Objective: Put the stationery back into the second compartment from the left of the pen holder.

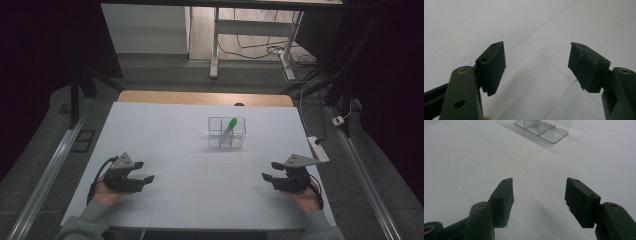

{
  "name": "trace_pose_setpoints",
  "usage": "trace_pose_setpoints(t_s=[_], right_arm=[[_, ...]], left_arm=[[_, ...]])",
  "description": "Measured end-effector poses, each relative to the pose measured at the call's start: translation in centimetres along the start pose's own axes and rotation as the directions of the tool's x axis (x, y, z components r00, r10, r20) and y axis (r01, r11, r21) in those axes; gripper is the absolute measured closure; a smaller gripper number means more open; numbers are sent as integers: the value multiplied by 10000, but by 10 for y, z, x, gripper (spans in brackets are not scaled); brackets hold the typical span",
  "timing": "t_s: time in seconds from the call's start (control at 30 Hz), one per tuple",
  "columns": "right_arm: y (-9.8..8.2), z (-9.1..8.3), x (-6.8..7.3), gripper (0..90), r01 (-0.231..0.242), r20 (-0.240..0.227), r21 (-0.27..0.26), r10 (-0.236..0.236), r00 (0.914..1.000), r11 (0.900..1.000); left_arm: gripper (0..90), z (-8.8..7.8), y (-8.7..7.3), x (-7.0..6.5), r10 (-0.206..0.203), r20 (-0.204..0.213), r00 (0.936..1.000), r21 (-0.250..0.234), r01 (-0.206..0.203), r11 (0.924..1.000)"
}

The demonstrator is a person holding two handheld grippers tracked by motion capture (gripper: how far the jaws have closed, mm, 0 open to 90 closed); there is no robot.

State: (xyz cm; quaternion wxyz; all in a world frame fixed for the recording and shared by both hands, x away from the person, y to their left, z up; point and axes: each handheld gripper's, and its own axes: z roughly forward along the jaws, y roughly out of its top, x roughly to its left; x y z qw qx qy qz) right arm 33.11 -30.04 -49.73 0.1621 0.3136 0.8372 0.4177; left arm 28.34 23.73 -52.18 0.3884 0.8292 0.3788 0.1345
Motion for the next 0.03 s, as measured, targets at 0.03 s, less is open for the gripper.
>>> trace_pose_setpoints(t_s=[0.03], right_arm=[[0,0,0,393,-13,5,-6,13,10000,10000]], left_arm=[[298,0,0,0,-12,2,10000,-9,12,10000]])
